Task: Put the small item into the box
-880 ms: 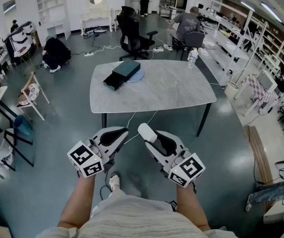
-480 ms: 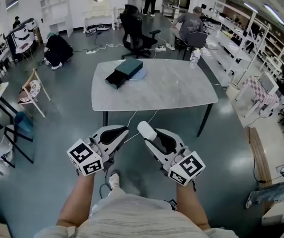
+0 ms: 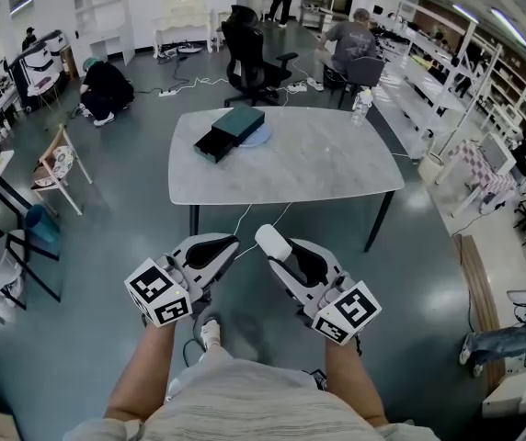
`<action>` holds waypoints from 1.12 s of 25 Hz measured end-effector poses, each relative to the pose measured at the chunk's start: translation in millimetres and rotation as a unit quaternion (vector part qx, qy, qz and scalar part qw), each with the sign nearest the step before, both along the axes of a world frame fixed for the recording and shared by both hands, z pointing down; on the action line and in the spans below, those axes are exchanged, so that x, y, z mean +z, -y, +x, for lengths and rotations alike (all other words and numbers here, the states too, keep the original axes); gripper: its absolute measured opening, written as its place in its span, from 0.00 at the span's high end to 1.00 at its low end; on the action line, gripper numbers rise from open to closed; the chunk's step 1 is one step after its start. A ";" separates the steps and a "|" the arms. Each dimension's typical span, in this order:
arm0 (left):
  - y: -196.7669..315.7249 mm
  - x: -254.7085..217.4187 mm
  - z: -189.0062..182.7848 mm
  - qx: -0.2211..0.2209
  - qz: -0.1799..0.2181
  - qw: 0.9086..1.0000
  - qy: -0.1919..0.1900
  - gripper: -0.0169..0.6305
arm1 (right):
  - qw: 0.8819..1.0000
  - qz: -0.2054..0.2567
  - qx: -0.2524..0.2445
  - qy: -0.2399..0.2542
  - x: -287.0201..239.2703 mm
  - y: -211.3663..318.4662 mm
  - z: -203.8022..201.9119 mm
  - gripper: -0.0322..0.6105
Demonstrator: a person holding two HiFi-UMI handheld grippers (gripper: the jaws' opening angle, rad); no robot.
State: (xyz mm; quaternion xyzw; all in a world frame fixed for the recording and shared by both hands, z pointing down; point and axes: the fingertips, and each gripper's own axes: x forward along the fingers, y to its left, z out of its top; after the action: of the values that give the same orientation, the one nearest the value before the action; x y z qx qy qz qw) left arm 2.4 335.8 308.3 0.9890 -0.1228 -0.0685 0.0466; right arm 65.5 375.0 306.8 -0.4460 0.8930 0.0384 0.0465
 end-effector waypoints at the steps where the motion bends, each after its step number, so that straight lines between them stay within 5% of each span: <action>1: 1.1 1.2 0.2 0.001 -0.001 1.000 0.000 0.93 | 1.000 0.000 0.000 0.000 0.9 1.6 -0.7 0.66; 17: 25.7 6.9 -13.8 -0.006 -0.017 1.000 -0.008 0.93 | 1.000 -0.010 -0.006 -0.007 4.9 28.6 -15.5 0.66; 28: 90.1 6.9 -24.1 -0.011 -0.030 0.999 -0.014 0.93 | 1.000 -0.026 -0.008 -0.007 7.5 94.2 -26.8 0.66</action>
State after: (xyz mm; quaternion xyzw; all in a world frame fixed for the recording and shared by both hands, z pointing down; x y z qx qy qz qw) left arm -21.7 245.7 315.1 0.9846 -0.1354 -0.0788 0.0775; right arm 38.7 280.8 314.3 -0.4396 0.8976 0.0177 0.0290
